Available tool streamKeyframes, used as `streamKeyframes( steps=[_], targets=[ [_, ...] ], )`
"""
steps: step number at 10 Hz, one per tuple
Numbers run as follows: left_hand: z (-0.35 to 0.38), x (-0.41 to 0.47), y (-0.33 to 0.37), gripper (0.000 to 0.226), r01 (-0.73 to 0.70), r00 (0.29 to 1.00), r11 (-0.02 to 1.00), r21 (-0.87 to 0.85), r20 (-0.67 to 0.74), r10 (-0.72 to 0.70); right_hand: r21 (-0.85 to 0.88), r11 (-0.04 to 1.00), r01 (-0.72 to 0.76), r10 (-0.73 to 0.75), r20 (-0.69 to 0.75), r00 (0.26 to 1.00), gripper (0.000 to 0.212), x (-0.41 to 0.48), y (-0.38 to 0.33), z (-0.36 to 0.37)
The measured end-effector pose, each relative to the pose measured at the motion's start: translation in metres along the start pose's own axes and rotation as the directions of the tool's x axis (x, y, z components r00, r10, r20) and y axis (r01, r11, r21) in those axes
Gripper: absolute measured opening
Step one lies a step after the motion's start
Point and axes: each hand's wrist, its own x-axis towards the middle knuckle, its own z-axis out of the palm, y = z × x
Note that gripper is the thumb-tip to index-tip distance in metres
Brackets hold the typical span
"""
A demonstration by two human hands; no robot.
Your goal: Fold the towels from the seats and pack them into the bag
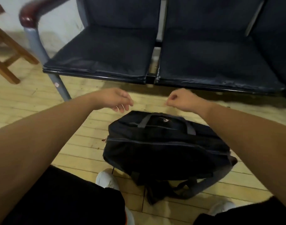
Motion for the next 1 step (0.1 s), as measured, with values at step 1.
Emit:
streamKeyframes(
  steps=[1],
  targets=[
    [-0.0169, 0.0127, 0.0502, 0.025, -0.118, 0.993, 0.993, 0.024, -0.021, 0.119, 0.145, 0.989, -0.029, 0.037, -0.051, 0.998, 0.027, 0.0033, 0.0039, -0.0480]
  ],
)
